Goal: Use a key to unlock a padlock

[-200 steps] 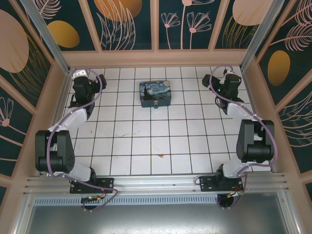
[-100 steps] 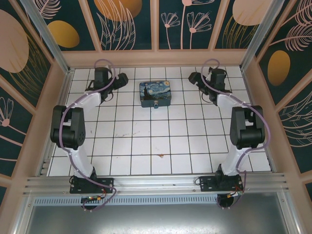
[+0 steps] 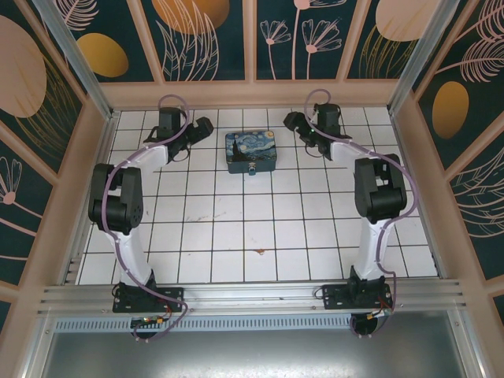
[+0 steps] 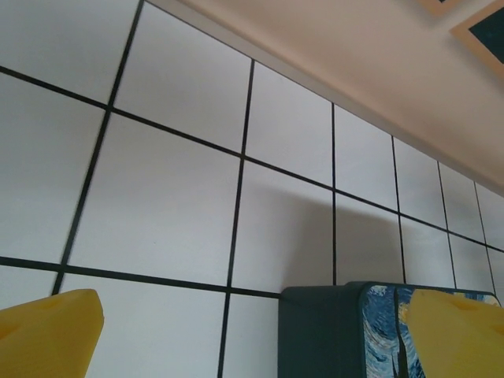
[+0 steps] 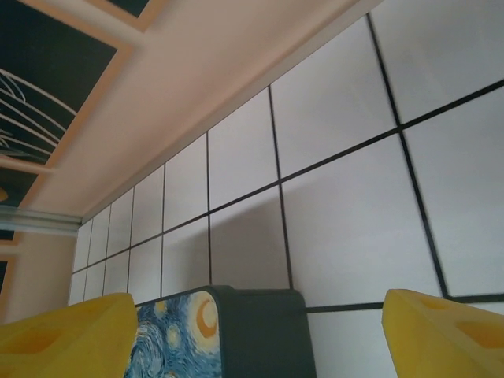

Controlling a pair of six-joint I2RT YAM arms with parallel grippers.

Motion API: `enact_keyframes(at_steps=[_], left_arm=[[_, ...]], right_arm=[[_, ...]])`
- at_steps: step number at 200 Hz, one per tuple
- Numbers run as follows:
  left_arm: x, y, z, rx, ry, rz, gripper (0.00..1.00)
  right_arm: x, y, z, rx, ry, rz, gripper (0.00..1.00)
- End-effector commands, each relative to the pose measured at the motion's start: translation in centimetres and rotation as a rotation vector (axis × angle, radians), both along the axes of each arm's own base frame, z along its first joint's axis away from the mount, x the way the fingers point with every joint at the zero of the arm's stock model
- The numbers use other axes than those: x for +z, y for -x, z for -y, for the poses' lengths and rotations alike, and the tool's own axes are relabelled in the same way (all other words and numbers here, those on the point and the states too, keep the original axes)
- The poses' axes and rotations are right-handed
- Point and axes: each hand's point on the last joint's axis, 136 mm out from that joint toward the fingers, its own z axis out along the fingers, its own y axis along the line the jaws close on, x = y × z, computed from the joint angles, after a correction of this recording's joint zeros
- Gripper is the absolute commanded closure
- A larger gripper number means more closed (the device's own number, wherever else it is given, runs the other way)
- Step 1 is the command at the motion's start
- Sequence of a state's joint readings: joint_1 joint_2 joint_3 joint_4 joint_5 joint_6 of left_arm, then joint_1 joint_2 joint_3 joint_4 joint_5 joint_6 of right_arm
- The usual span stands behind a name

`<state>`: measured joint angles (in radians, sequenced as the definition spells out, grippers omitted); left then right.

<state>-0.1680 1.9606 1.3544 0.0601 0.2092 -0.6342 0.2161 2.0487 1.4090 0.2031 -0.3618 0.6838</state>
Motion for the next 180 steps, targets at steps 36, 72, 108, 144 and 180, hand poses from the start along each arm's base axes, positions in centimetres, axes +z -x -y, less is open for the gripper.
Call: enact_keyframes(at_steps=[36, 72, 108, 144, 180], left_arm=[[-1.1, 0.2, 5.2, -0.100, 0.062, -0.025, 0.01], [-1.4, 0.7, 7.7, -0.140, 0.100, -0.028, 0.01], [-1.2, 1.7, 10.4, -0.183, 0.113, -0.027, 0.01], [-1.3, 3.0, 12.1, -0.216, 0.141, -0.024, 0.01], [-0.7, 4.6, 13.3, -0.256, 0.183, -0.008, 0.01]], right_arm=[[-1.4, 0.2, -4.7, 0.071, -0.038, -0.034, 0.21], [-1.5, 1.0, -6.1, 0.091, -0.051, -0.037, 0.22], [-1.5, 2.3, -7.5, 0.113, -0.048, -0.043, 0.24], [-1.8, 3.9, -8.6, 0.134, -0.040, -0.054, 0.32], [-1.6, 6.0, -9.5, 0.147, -0.028, -0.058, 0.45]])
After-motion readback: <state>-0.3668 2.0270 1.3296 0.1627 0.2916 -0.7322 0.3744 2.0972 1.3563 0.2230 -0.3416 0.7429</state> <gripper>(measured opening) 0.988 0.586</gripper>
